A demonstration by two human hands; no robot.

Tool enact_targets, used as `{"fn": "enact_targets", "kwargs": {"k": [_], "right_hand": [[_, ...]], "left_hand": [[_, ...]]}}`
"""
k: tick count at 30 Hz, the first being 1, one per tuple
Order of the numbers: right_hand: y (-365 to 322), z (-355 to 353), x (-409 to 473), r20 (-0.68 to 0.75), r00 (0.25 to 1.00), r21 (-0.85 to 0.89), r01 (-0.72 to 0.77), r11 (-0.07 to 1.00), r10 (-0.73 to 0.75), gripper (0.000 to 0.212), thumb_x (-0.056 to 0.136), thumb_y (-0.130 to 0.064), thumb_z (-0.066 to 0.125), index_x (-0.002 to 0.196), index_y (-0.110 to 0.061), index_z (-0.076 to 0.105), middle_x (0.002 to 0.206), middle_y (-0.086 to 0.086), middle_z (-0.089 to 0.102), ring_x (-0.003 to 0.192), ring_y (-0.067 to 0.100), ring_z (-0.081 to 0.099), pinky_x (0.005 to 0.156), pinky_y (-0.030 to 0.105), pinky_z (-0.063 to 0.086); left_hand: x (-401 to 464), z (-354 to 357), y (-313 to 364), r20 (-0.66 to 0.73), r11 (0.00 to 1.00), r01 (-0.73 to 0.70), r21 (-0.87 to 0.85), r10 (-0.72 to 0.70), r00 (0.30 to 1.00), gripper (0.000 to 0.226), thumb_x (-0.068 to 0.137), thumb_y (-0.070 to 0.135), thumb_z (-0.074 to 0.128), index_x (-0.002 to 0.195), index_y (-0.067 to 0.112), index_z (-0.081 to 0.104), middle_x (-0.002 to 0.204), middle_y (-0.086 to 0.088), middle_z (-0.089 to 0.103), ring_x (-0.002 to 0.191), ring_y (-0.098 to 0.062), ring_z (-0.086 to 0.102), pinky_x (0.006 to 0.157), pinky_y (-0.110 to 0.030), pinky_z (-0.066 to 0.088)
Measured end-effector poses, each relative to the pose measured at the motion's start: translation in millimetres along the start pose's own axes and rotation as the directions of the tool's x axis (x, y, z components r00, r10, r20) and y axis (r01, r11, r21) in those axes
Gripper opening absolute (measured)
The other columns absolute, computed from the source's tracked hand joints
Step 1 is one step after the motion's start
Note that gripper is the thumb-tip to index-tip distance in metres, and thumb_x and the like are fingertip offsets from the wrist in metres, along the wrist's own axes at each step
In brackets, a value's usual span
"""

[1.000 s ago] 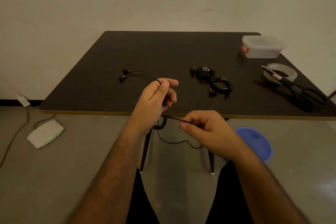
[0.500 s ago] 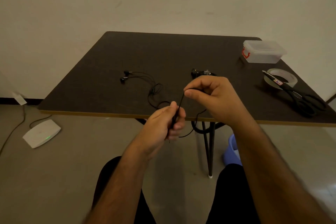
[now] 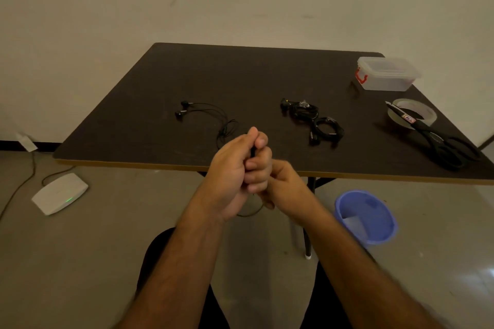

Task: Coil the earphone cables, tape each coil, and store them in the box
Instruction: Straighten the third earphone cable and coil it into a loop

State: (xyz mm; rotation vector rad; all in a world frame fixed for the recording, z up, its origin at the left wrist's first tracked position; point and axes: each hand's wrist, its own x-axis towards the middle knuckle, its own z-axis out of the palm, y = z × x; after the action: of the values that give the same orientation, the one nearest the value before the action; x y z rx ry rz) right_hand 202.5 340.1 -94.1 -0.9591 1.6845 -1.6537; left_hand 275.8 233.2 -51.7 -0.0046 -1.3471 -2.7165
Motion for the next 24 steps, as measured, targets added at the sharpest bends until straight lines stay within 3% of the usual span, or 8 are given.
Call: {"fn": "enact_targets", "kwargs": {"k": [2, 5, 8, 11, 14, 17, 21, 24], "right_hand": [[7, 0, -10, 0.022, 0.999, -0.06, -0.036, 0.998, 0.037, 0.024, 0.102, -0.016, 0.05, 0.085, -0.007, 0.064, 0.056, -0.004, 0.049, 0.046, 0.01, 0.04, 0.043, 0.022, 0.035], [1, -9, -24, 0.088, 0.993, -0.199, -0.059, 0.978, 0.078, 0.017, 0.099, -0.019, 0.055, 0.093, -0.014, 0.07, 0.063, 0.002, 0.054, 0.053, 0.016, 0.046, 0.05, 0.023, 0.041], [-13, -17, -35, 0.119, 0.99, -0.313, -0.04, 0.949, 0.08, 0.011, 0.096, -0.018, 0.06, 0.096, -0.022, 0.071, 0.071, 0.008, 0.062, 0.059, 0.015, 0.053, 0.056, 0.026, 0.047], [-32, -26, -38, 0.092, 0.996, -0.386, 0.021, 0.922, 0.016, 0.016, 0.094, -0.015, 0.062, 0.096, -0.029, 0.07, 0.076, 0.002, 0.067, 0.061, 0.007, 0.058, 0.06, 0.024, 0.052], [-51, -31, -33, 0.088, 0.992, -0.536, 0.126, 0.835, -0.093, 0.014, 0.091, -0.014, 0.064, 0.095, -0.024, 0.072, 0.08, -0.013, 0.07, 0.07, 0.003, 0.065, 0.066, 0.019, 0.052], [-65, -36, -25, 0.058, 0.978, -0.577, 0.198, 0.792, -0.202, 0.009, 0.087, -0.01, 0.068, 0.093, -0.016, 0.071, 0.08, -0.005, 0.072, 0.076, 0.003, 0.069, 0.074, 0.02, 0.055], [-76, -45, -9, 0.033, 0.959, -0.49, 0.26, 0.832, -0.281, 0.007, 0.085, -0.008, 0.072, 0.09, -0.011, 0.069, 0.08, 0.006, 0.07, 0.072, 0.023, 0.068, 0.067, 0.034, 0.059], [-74, -46, 5, -0.016, 0.953, -0.291, 0.285, 0.913, -0.303, 0.008, 0.087, -0.001, 0.067, 0.092, -0.007, 0.067, 0.078, 0.002, 0.068, 0.064, 0.015, 0.064, 0.06, 0.026, 0.057]], "left_hand": [[2, -2, 4, -0.095, 0.999, -0.043, 0.027, 0.045, 0.994, 0.028, 0.101, 0.034, 0.038, 0.081, 0.016, 0.047, 0.055, 0.007, 0.034, 0.042, -0.005, 0.029, 0.04, -0.019, 0.026], [5, -4, 9, -0.244, 0.979, -0.121, 0.166, 0.16, 0.956, 0.031, 0.106, 0.03, 0.033, 0.085, 0.015, 0.049, 0.058, 0.004, 0.044, 0.048, -0.01, 0.042, 0.046, -0.022, 0.041], [4, -7, 12, -0.288, 0.916, -0.148, 0.372, 0.265, 0.92, 0.034, 0.107, 0.028, 0.031, 0.086, 0.013, 0.053, 0.064, 0.001, 0.059, 0.061, -0.015, 0.06, 0.059, -0.029, 0.054], [2, -5, 5, -0.265, 0.876, -0.097, 0.473, 0.247, 0.932, 0.035, 0.107, 0.026, 0.031, 0.087, 0.009, 0.054, 0.069, -0.003, 0.066, 0.064, -0.017, 0.067, 0.06, -0.029, 0.056], [-4, -3, -6, -0.232, 0.809, -0.016, 0.587, 0.186, 0.955, 0.037, 0.107, 0.028, 0.033, 0.085, 0.009, 0.057, 0.071, -0.005, 0.065, 0.062, -0.014, 0.063, 0.057, -0.027, 0.053], [-8, 2, -13, -0.184, 0.746, 0.021, 0.666, 0.136, 0.974, 0.044, 0.107, 0.032, 0.031, 0.079, 0.009, 0.058, 0.06, 0.0, 0.059, 0.049, -0.012, 0.053, 0.045, -0.024, 0.042], [-14, 11, -13, -0.123, 0.858, 0.119, 0.499, -0.065, 0.99, 0.051, 0.101, 0.048, 0.026, 0.075, 0.013, 0.053, 0.052, 0.005, 0.038, 0.042, -0.005, 0.028, 0.043, -0.02, 0.021], [-16, 15, -12, -0.039, 0.923, 0.167, 0.346, -0.163, 0.986, 0.046, 0.091, 0.057, 0.033, 0.067, 0.021, 0.05, 0.054, 0.006, 0.031, 0.045, -0.005, 0.022, 0.045, -0.022, 0.017]]}}
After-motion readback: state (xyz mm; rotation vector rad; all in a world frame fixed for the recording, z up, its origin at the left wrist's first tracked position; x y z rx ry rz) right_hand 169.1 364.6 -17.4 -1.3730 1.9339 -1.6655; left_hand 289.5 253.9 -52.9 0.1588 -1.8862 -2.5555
